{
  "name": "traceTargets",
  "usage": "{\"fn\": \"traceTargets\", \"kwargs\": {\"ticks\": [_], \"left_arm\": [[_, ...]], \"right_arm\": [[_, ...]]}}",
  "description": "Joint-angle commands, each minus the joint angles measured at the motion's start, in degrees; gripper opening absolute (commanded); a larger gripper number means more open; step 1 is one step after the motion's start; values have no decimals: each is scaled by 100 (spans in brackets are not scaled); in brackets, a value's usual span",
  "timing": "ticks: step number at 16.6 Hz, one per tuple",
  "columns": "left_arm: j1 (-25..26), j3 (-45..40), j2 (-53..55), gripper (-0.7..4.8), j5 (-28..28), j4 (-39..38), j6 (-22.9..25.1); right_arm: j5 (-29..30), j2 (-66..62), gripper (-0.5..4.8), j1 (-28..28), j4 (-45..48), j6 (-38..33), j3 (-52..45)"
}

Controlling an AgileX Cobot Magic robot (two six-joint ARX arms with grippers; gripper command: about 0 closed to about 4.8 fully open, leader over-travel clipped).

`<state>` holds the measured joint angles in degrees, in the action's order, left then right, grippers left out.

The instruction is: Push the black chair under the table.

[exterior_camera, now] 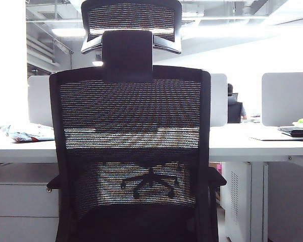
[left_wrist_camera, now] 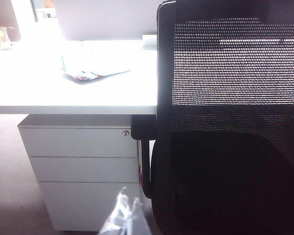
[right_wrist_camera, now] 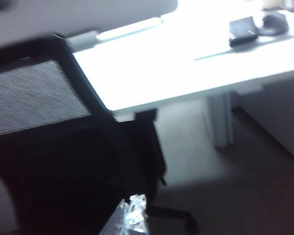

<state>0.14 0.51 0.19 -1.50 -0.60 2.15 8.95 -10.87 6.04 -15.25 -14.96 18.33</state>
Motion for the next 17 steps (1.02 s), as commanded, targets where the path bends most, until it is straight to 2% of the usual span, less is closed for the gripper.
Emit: {"fn": "traceTargets", "kwargs": {"ticks": [1, 8, 12, 17], "left_arm": [[0, 0, 4, -5, 22, 109, 44], [0, 0, 4, -5, 22, 109, 44], [0, 0, 4, -5, 20, 109, 44], [0, 0, 7, -5, 22, 109, 44]], "right_arm": [[-17, 212, -5, 20, 702, 22, -616], [-4, 970, -5, -20, 1547, 26, -1805], [-13, 1084, -5, -26, 1558, 317, -1799], [-839, 1078, -5, -562, 1554, 494, -1801]]}}
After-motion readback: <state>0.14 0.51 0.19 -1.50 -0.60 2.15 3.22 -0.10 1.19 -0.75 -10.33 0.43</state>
